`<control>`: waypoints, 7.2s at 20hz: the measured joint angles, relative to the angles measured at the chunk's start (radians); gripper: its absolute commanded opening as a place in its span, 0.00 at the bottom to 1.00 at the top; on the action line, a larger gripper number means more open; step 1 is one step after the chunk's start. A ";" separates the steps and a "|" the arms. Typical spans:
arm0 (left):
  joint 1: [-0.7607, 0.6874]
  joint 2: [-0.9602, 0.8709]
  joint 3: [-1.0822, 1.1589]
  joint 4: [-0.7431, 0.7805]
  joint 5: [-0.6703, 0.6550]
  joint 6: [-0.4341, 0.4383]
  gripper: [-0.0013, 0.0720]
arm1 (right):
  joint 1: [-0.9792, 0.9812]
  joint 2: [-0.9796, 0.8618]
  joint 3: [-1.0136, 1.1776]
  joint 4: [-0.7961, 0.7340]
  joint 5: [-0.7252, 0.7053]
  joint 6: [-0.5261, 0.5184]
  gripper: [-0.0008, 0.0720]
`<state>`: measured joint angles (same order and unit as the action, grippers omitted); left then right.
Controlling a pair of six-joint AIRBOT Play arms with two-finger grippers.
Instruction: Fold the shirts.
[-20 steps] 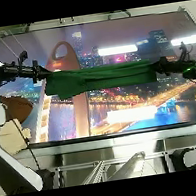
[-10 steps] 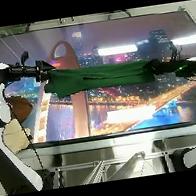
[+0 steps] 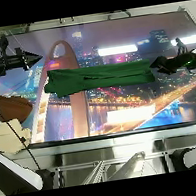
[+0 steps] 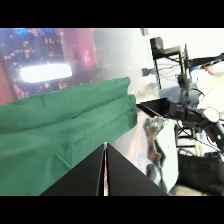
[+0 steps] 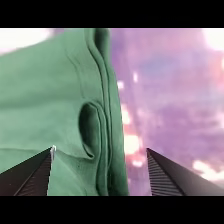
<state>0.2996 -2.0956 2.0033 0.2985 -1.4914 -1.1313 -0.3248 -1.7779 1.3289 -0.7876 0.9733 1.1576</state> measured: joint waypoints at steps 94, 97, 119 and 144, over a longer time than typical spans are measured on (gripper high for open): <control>0.074 0.689 -0.670 0.038 -0.055 0.153 0.80 | 0.320 0.063 0.191 0.467 0.251 0.053 0.03; 0.074 0.689 -0.671 0.039 -0.081 0.153 0.80 | 0.099 0.235 0.191 0.359 0.247 0.182 0.03; 0.071 0.689 -0.671 0.040 -0.103 0.107 0.80 | -1.015 0.464 0.077 -0.698 0.596 0.538 0.88; -0.385 1.126 -1.117 0.290 0.208 0.015 0.04 | 0.344 0.837 -0.386 -0.140 0.160 0.150 0.03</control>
<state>-0.0856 -0.9699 0.8860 0.5880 -1.2835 -1.1164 0.0189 -0.9405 0.9428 -0.9279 1.1332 1.3075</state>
